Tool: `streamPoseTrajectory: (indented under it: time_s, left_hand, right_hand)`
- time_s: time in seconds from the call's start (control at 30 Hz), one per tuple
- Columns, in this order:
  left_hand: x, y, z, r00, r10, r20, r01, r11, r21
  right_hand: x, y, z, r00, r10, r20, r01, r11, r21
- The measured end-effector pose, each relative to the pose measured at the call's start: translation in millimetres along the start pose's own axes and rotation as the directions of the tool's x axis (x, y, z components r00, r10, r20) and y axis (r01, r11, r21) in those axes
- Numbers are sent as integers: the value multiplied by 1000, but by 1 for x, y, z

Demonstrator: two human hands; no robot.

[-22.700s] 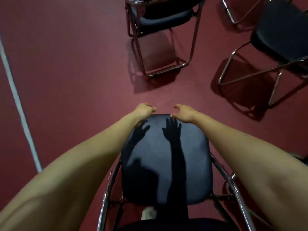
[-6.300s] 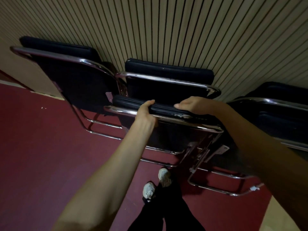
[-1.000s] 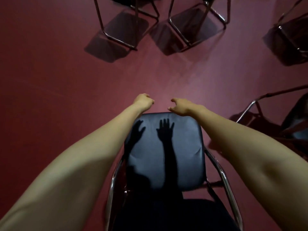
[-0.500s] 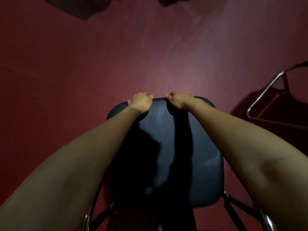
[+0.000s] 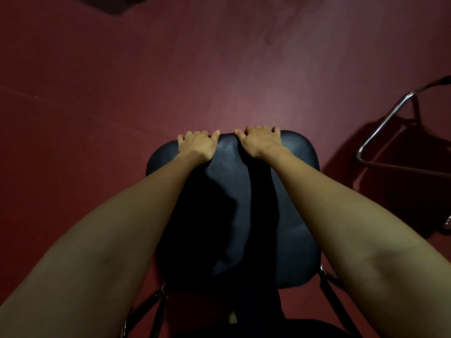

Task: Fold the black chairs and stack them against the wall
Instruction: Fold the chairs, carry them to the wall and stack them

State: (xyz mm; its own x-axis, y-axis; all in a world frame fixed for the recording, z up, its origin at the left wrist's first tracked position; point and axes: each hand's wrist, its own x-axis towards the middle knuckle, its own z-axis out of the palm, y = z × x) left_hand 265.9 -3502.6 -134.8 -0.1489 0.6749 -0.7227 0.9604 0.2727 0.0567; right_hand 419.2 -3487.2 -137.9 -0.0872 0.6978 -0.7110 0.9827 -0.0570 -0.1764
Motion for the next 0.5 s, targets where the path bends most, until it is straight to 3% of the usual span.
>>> streamPoseTrajectory:
  time_s: [0.17, 0.5]
  left_hand:
    - [-41, -1, -16, 1000, 4, 13, -5, 1000, 25]
    - [-173, -9, -35, 997, 56, -62, -53, 998, 37]
  right_hand:
    - [-39, -3, -15, 1000, -12, 26, 12, 1000, 4]
    - [-172, -5, -34, 998, -44, -50, 45, 999, 17]
